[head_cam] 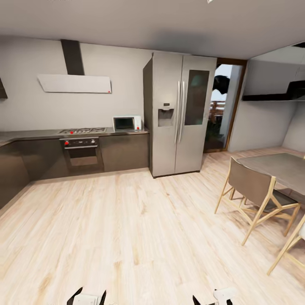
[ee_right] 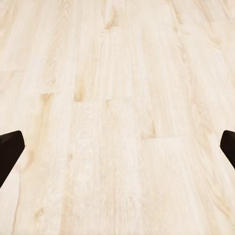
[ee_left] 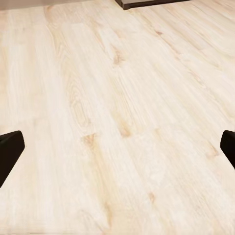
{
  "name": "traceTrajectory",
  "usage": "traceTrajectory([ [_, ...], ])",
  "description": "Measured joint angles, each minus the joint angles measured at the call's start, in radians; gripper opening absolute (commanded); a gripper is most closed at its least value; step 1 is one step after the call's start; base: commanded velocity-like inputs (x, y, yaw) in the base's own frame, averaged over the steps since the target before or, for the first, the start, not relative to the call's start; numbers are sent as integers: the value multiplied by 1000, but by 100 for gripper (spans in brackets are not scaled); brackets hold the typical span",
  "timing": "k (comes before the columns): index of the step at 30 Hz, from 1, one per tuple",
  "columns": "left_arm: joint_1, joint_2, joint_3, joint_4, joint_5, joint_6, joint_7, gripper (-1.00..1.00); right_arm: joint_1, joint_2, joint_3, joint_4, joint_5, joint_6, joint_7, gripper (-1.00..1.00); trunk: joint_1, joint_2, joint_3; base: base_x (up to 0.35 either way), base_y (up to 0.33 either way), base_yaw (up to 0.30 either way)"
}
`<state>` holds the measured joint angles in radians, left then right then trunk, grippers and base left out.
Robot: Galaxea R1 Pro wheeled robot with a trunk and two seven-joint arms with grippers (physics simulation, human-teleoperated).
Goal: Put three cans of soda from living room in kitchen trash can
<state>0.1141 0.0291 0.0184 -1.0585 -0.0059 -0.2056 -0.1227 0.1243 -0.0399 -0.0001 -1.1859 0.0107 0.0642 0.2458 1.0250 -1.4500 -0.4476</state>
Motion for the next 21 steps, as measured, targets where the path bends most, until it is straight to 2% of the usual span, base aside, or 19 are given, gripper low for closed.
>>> traceTrajectory([
  [13,0,0,-1,0,0,0,0,100,0,0,3,6,0,-1,-5,100,0,0,-8,-9,0,224],
  [21,0,0,0,0,0,0,-1,100,-1,0,3,9,0,-1,-5,100,0,0,-14,-228,0,227],
])
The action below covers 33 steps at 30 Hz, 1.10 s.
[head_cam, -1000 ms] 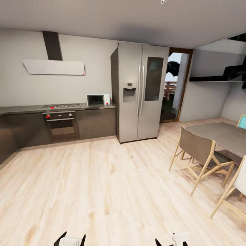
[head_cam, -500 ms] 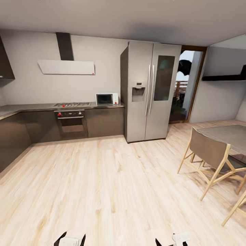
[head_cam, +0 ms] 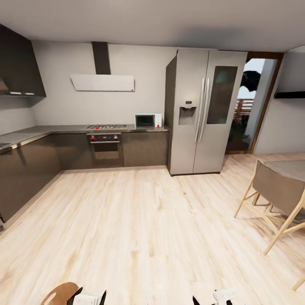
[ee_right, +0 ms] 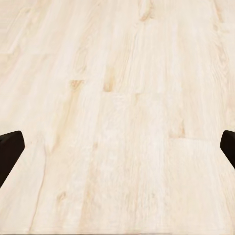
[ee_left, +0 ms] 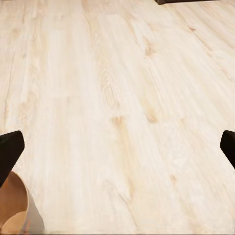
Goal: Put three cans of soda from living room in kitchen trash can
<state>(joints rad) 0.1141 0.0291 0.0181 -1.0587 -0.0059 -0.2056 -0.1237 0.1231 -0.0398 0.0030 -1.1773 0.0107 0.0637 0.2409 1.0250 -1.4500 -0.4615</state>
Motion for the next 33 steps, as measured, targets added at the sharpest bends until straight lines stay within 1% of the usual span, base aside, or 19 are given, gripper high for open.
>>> traceTrajectory([
  [19,0,0,-1,-1,1,0,0,100,0,0,0,7,0,0,-1,100,0,0,-11,-309,0,227],
  [27,0,1,0,3,-1,0,1,100,0,0,-1,7,0,0,-1,100,0,0,-15,-52,12,202],
  [33,-1,3,0,8,0,0,0,100,0,0,-1,7,0,1,-2,100,0,0,-16,-4,219,71],
])
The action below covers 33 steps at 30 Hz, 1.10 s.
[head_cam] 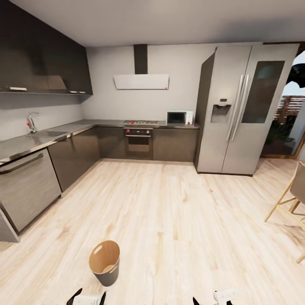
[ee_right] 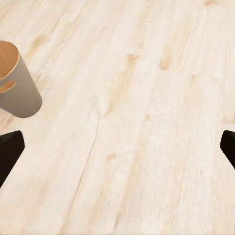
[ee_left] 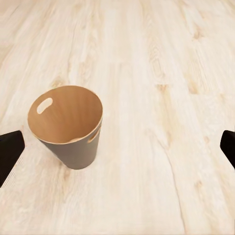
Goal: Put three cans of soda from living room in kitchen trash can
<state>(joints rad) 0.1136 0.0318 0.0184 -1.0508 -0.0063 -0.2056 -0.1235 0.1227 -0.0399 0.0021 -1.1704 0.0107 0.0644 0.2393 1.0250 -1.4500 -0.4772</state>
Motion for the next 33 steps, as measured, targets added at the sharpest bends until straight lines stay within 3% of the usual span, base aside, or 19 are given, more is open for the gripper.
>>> traceTrajectory([
  [21,0,2,0,7,-1,0,1,100,0,0,0,0,-1,-1,-1,100,0,0,0,0,272,195],
  [33,0,2,0,9,-2,1,1,100,-3,-1,-2,16,-1,0,-2,100,0,0,0,18,33,13],
])
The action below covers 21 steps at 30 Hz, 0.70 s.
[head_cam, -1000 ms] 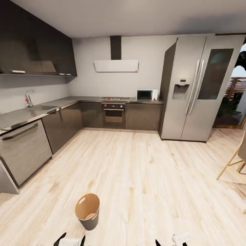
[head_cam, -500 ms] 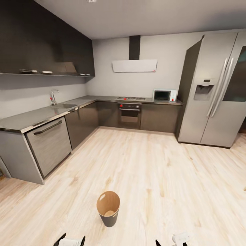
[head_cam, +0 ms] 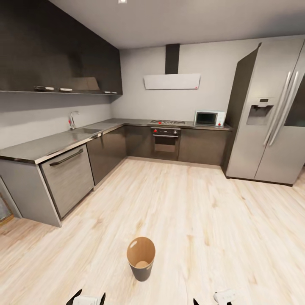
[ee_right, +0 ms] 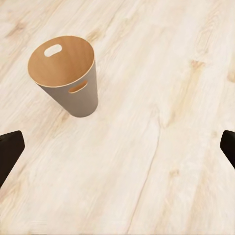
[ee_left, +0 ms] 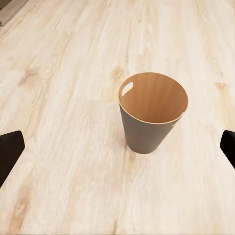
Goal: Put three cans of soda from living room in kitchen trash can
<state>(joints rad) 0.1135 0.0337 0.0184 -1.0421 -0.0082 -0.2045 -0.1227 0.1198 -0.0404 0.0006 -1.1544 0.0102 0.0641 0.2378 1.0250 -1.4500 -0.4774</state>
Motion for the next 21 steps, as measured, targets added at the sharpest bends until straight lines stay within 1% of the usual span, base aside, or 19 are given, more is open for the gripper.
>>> traceTrajectory([
  [4,0,0,0,2,0,1,0,100,0,0,2,1,0,0,0,100,0,0,0,168,1,59],
  [9,0,0,0,17,2,1,-1,100,0,1,4,1,1,-1,0,100,0,0,0,153,0,190],
  [14,0,0,0,23,3,0,-1,100,0,1,3,1,1,-1,0,100,0,0,0,49,0,202],
  [21,0,0,-1,25,2,0,0,100,0,1,3,1,1,0,0,100,0,0,0,11,0,65],
])
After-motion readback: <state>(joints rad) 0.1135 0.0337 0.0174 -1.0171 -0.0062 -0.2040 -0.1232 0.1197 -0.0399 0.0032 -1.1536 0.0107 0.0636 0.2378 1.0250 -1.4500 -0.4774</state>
